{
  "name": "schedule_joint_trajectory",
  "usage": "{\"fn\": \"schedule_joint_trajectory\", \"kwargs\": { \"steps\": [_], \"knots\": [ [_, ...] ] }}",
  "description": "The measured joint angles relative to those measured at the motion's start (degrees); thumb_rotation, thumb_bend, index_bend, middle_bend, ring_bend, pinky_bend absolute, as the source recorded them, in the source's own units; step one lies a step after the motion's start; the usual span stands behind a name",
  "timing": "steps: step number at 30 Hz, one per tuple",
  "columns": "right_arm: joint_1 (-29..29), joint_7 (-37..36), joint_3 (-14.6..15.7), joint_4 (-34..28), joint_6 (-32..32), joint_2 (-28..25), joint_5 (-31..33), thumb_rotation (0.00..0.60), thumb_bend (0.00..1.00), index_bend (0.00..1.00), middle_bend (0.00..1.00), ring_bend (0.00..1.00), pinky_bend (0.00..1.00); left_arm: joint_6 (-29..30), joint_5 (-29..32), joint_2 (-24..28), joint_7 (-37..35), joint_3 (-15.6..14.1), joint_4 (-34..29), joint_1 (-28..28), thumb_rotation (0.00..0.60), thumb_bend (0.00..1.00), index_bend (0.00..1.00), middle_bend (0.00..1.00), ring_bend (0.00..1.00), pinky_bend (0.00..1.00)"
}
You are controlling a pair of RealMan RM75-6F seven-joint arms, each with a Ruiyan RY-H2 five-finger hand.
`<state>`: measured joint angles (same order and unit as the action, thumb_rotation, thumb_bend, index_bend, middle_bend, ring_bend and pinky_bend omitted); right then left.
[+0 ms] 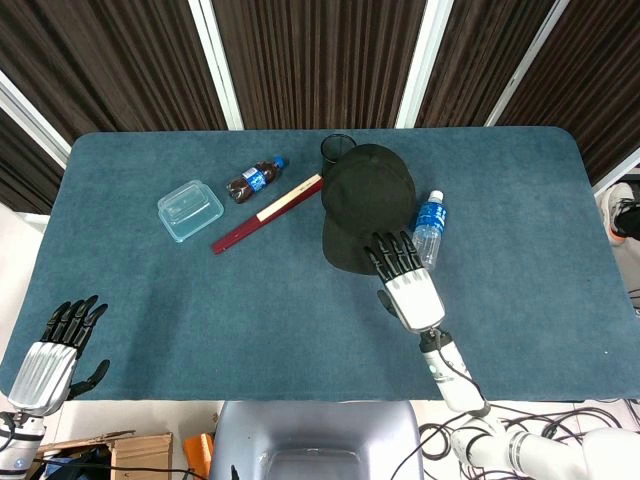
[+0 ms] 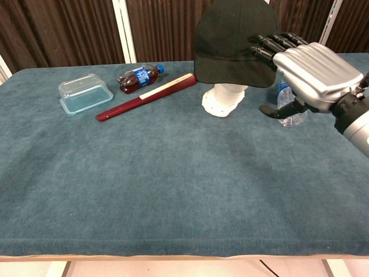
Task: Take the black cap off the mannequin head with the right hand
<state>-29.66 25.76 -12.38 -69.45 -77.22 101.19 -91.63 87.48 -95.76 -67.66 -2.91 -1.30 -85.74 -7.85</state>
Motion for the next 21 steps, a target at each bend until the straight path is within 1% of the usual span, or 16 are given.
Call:
{"fn": "schedule_joint_trajectory", "kwargs": {
  "steps": [5, 9, 14, 19, 21],
  "knots": [
    [0.04, -0.03, -0.11, 1.26, -0.49, 0.33, 1.14, 0.600, 0.21, 0.16, 0.03, 0.00, 0.04, -0.38, -0.47, -0.01, -0.19, -0.27, -0.08, -0.29, 0.600, 0.36, 0.00, 0.00, 0.00, 0.05],
    [-0.33, -0.08, -0.22, 3.44, -0.61, 1.25, 1.66, 0.600, 0.21, 0.21, 0.05, 0.00, 0.04, -1.01, -0.13, 0.11, -0.06, -0.42, -0.17, -0.39, 0.600, 0.36, 0.00, 0.00, 0.00, 0.05],
    [-1.50, -2.21, -0.52, 8.02, -1.61, 3.98, 1.54, 0.600, 0.21, 0.34, 0.12, 0.00, 0.06, -1.07, 0.01, 0.35, 0.32, -0.57, -0.65, -0.28, 0.600, 0.36, 0.00, 0.00, 0.00, 0.05],
    [-2.85, -5.30, -1.32, 14.13, -5.22, 7.95, 0.71, 0.600, 0.21, 0.43, 0.18, 0.00, 0.11, -1.48, 0.13, 0.46, 0.35, -0.62, -0.85, -0.42, 0.600, 0.36, 0.00, 0.00, 0.00, 0.05],
    [-3.63, -6.58, -1.81, 17.24, -6.74, 9.86, 0.42, 0.600, 0.21, 0.45, 0.19, 0.00, 0.12, -1.91, 0.32, 0.60, 0.32, -0.65, -0.96, -0.53, 0.600, 0.36, 0.00, 0.00, 0.00, 0.05]
  ]
}}
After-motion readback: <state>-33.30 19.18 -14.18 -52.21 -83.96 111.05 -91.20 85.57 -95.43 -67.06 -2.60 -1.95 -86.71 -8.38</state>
